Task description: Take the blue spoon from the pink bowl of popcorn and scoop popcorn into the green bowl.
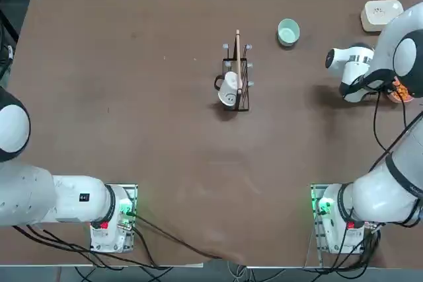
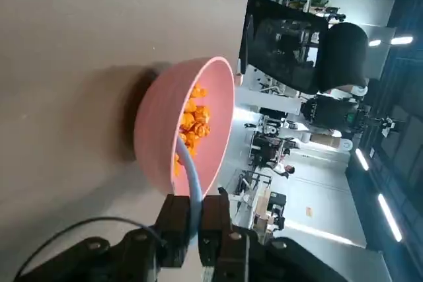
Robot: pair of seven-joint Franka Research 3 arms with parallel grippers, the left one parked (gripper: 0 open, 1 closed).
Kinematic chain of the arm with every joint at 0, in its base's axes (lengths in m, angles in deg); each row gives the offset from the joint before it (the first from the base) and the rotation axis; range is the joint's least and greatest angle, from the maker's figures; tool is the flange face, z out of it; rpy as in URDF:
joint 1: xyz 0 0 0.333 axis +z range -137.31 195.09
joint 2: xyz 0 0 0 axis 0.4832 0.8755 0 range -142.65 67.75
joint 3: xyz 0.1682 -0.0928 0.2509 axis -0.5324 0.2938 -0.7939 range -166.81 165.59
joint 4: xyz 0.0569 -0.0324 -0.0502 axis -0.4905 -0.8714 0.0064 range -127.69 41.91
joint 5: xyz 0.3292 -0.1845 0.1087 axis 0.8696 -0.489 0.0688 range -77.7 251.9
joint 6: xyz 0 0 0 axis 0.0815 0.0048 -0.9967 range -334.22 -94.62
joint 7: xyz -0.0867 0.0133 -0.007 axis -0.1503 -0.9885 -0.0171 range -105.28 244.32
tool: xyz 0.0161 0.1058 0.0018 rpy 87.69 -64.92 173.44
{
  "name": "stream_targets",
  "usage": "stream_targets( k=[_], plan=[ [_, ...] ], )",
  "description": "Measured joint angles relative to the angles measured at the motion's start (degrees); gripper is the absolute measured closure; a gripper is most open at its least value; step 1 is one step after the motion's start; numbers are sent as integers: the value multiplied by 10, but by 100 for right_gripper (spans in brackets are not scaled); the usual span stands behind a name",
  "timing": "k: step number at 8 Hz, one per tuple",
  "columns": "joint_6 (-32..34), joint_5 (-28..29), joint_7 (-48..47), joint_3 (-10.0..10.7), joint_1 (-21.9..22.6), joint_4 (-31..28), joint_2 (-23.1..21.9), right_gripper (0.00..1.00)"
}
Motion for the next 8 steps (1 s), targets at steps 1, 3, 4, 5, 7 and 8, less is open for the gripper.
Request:
stream_targets(
  k=[1,3,4,5,7,8],
  plan=[
    [5,0,0,1,0,1,0,89],
    [40,-5,0,2,0,4,2,89],
    [65,-6,0,2,0,11,2,89],
    [88,-6,0,2,1,19,2,89],
    [125,-6,0,0,8,37,2,89],
    [133,-3,0,0,18,44,2,89]
  ],
)
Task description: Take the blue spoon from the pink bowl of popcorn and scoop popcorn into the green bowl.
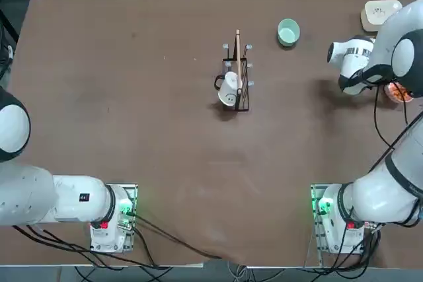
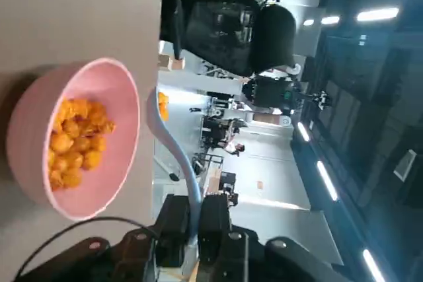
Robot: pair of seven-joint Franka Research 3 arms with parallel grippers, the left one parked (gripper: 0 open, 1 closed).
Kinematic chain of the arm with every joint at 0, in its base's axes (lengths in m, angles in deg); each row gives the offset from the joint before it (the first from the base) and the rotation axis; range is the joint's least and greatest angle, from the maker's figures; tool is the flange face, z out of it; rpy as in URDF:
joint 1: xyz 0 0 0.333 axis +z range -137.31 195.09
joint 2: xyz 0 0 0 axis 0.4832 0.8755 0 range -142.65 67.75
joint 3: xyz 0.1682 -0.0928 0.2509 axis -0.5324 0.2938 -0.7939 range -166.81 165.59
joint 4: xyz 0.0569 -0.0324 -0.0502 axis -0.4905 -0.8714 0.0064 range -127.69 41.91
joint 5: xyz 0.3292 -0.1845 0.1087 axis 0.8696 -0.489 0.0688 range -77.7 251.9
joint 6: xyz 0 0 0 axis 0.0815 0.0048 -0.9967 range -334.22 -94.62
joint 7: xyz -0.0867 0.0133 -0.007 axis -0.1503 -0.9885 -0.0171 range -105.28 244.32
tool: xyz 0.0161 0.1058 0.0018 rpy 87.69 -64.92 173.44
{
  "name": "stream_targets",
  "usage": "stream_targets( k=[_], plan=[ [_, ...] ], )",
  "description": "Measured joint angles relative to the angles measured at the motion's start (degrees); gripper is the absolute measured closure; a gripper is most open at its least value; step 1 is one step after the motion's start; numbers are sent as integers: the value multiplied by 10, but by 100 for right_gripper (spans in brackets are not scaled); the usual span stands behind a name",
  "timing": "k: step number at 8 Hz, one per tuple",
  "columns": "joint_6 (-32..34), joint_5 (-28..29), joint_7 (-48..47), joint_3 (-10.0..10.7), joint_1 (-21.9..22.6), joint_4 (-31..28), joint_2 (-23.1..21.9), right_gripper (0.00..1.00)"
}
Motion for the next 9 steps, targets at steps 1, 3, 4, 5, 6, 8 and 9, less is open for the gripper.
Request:
stream_targets(
  k=[1,3,4,5,6,8,9],
  plan=[
    [7,12,0,-1,14,9,0,89],
    [32,50,0,-2,51,32,0,89],
    [43,74,1,-2,70,49,0,89],
    [47,107,1,-3,88,72,0,89],
    [48,149,11,-3,108,102,0,89],
    [65,231,46,-5,155,172,0,89],
    [71,266,61,-5,180,208,1,89]
  ],
)
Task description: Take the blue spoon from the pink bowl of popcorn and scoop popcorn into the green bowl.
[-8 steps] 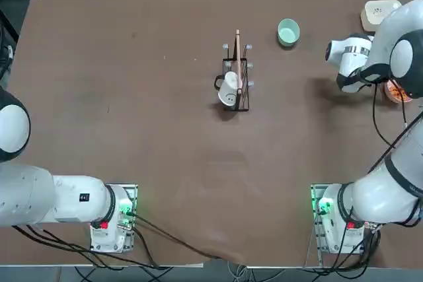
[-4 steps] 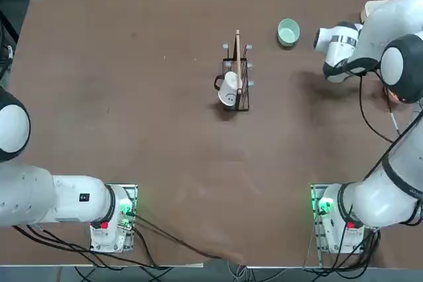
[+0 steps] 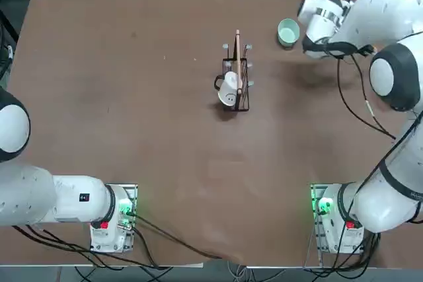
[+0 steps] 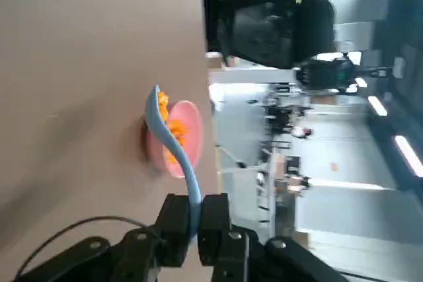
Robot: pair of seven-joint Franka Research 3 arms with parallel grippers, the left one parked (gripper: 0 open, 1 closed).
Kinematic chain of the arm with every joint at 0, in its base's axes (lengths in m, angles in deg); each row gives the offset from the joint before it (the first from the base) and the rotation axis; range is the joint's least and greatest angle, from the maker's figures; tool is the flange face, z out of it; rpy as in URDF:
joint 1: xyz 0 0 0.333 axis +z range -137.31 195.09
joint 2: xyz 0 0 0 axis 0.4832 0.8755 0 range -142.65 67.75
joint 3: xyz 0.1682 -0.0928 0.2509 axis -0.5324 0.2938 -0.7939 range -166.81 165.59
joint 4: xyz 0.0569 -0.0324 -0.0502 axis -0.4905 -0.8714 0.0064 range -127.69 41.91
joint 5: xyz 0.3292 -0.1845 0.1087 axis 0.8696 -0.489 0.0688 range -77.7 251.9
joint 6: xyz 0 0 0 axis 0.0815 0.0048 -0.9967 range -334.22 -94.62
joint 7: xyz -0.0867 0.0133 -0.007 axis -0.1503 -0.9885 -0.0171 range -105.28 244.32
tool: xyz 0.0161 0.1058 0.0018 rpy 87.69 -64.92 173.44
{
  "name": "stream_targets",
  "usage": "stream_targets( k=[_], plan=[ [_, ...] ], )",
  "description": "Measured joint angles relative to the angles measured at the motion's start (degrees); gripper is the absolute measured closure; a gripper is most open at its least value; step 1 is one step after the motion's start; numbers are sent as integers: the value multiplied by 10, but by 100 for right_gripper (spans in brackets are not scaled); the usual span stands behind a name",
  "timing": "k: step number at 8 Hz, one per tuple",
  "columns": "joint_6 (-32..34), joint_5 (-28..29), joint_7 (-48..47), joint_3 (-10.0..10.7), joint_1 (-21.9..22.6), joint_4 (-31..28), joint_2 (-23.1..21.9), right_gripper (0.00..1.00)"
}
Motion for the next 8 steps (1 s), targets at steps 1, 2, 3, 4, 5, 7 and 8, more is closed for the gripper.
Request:
stream_targets(
  k=[1,2,3,4,5,7,8],
  plan=[
    [2,36,10,-1,27,39,5,89],
    [9,63,14,-2,57,78,19,89],
    [31,77,14,-2,92,117,42,89],
    [60,81,14,-3,125,158,71,89],
    [81,82,14,-3,153,196,99,89],
    [93,86,14,-2,183,247,125,89],
    [94,88,14,-2,191,262,128,89]
  ],
)
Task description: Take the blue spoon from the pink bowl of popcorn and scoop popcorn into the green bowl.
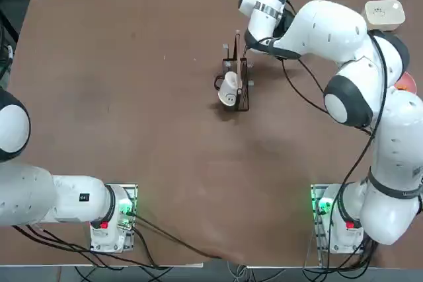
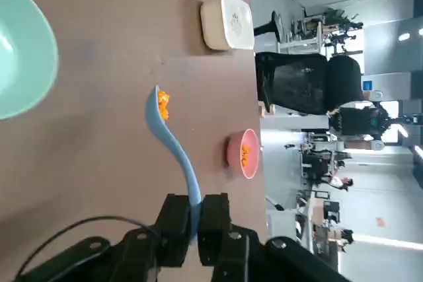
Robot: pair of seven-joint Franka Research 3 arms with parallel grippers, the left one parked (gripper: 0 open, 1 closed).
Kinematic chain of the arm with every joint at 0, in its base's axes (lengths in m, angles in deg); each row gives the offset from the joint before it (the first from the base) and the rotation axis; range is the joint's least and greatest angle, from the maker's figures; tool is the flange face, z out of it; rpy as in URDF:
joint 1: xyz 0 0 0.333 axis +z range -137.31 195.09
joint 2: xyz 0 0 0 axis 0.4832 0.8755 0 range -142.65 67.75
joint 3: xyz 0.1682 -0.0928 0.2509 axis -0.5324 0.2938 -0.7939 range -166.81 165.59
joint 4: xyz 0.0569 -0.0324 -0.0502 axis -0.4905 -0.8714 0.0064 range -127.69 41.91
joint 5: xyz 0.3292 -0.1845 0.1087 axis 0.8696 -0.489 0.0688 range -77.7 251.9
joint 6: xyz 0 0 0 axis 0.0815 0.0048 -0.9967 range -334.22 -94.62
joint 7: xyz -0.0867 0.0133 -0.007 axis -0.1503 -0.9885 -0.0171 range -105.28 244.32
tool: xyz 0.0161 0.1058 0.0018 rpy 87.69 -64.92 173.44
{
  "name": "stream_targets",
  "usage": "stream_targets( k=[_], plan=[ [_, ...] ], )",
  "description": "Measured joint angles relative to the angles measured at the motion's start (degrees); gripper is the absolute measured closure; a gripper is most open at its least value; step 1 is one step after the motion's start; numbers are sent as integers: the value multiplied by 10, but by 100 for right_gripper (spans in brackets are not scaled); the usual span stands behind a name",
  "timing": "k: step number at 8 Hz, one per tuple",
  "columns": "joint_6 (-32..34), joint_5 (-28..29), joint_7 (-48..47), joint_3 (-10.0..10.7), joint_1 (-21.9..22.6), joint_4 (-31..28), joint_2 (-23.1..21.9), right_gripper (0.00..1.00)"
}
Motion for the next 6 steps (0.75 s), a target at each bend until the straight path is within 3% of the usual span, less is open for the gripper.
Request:
stream_targets(
  k=[6],
  plan=[
    [-45,22,0,4,16,131,68,89]
  ],
)
